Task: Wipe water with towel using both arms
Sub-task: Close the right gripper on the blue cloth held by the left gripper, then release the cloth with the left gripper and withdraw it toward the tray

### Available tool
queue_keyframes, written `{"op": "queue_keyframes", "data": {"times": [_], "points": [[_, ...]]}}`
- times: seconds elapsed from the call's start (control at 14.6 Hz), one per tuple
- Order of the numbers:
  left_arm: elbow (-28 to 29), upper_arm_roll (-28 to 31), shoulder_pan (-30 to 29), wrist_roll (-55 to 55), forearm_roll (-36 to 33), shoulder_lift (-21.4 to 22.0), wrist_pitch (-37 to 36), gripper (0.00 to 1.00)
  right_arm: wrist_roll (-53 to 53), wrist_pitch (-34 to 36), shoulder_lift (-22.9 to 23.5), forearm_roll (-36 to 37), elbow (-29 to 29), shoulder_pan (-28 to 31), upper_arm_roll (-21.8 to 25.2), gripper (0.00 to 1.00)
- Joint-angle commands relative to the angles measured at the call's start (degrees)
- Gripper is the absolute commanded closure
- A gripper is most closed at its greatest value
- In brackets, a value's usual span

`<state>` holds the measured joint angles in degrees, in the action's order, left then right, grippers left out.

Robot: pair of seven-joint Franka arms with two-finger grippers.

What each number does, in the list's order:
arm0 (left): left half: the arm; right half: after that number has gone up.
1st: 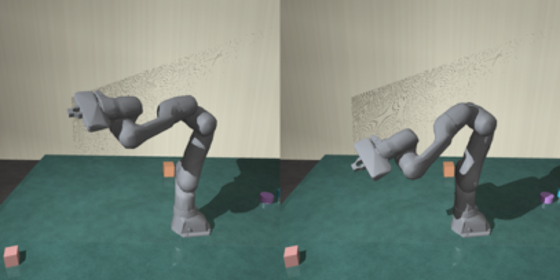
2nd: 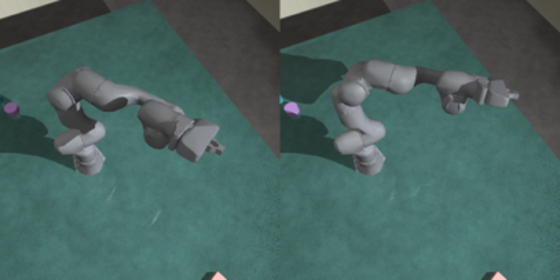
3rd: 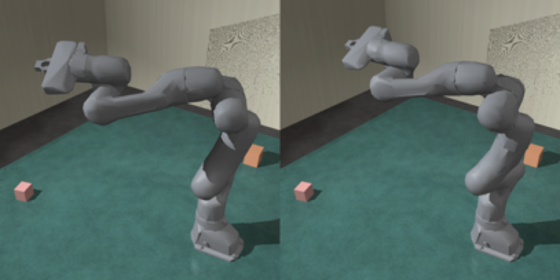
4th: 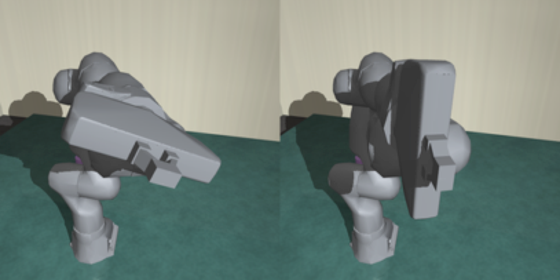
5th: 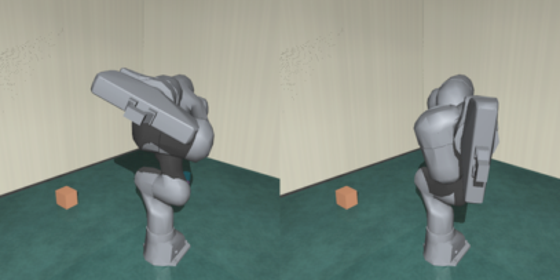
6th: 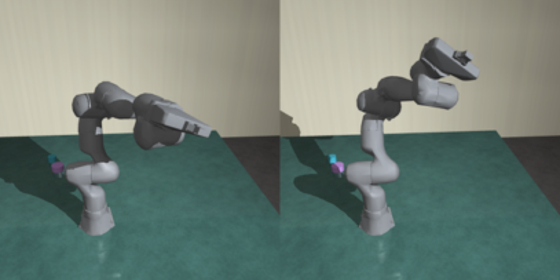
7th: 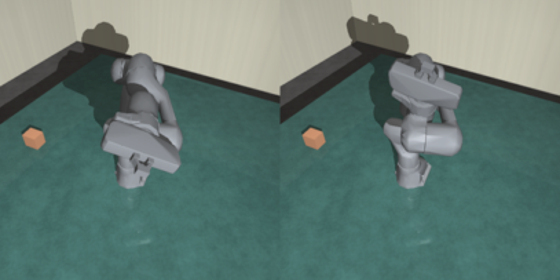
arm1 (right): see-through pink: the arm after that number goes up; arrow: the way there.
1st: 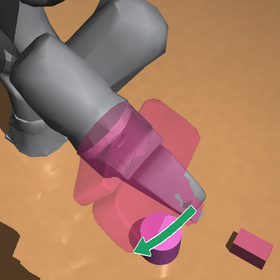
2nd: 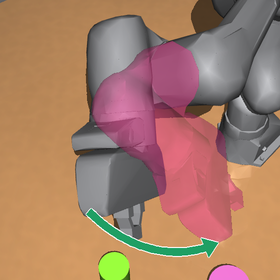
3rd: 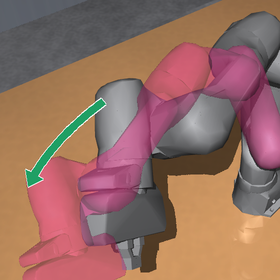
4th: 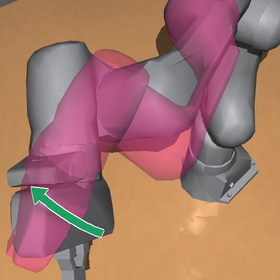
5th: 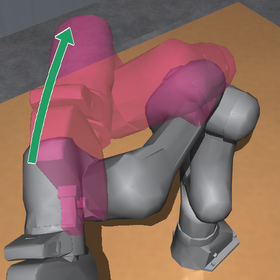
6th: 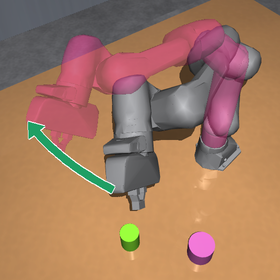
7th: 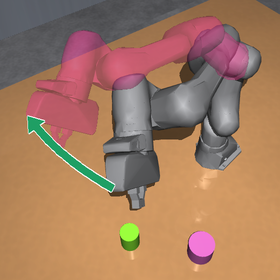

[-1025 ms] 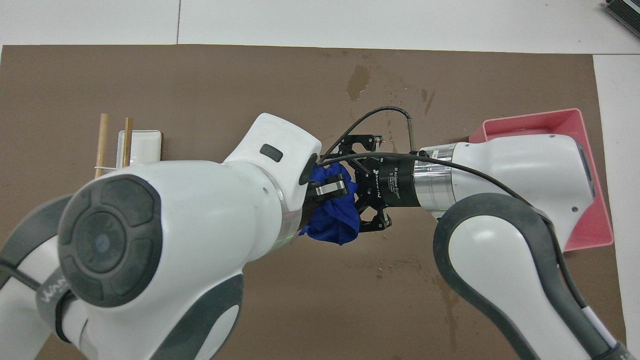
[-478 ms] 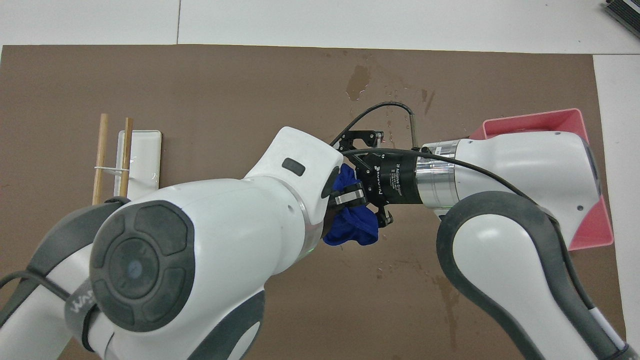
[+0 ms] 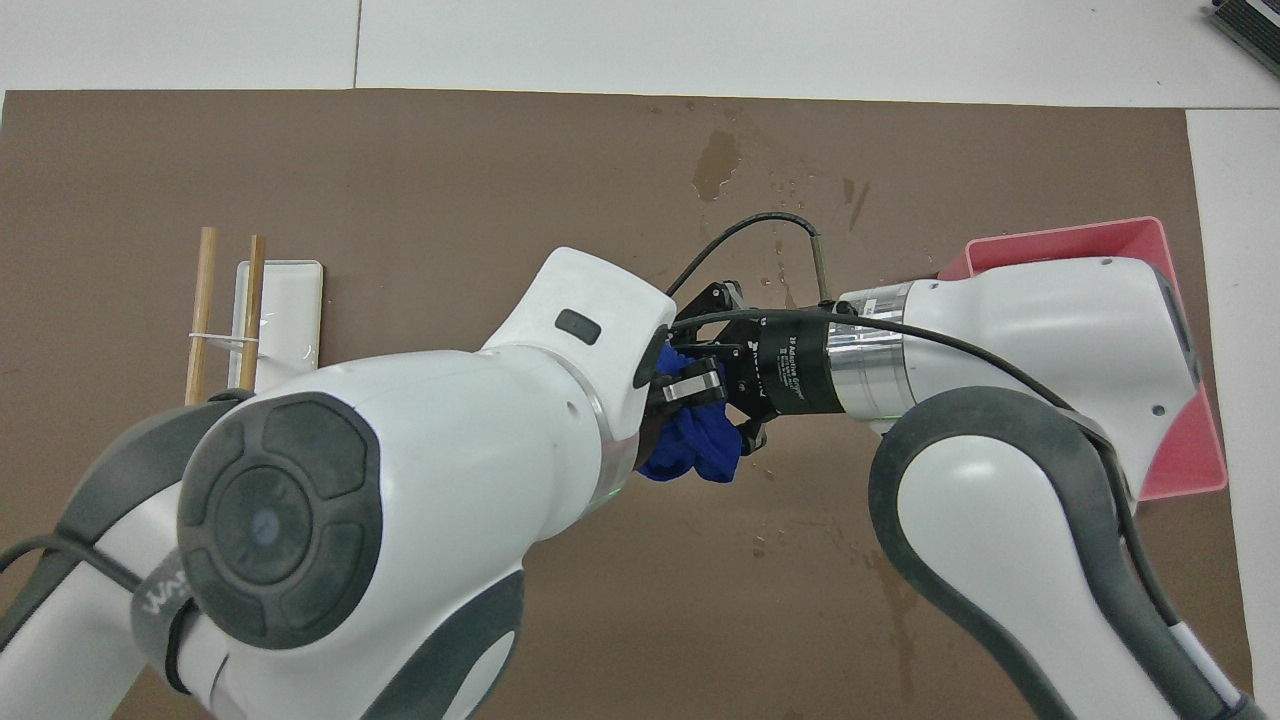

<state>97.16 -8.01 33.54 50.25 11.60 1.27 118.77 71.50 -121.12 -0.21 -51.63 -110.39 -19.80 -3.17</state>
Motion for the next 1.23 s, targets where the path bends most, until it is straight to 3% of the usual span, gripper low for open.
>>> {"op": "queue_keyframes", "data": {"times": [0.0, 0.21, 0.48, 0.75, 1.16], "points": [[1.5, 0.2, 0.7, -0.2, 0.9, 0.7, 3.0, 0.78, -2.7, 3.8, 0.1, 3.6, 1.1, 1.0, -0.1, 1.00], [1.5, 0.3, 0.7, -0.3, 0.8, 0.7, 2.8, 0.00, -4.6, 7.3, -0.1, 3.7, 1.1, 3.7, -0.1, 1.00], [1.7, 0.6, 0.0, -2.4, 0.1, 1.1, -1.9, 0.00, -4.7, 7.4, -0.2, 4.3, 1.1, 3.8, -0.1, 1.00], [2.2, 0.7, -4.5, -10.8, -2.0, 2.2, -10.8, 0.00, -7.1, 7.7, -0.1, 10.2, 1.1, 3.4, -0.2, 1.00], [9.1, 0.7, -12.8, -24.5, -8.0, 6.0, -15.7, 0.00, -30.8, 11.2, -0.8, 26.0, -0.6, 5.0, -0.1, 1.00]]}}
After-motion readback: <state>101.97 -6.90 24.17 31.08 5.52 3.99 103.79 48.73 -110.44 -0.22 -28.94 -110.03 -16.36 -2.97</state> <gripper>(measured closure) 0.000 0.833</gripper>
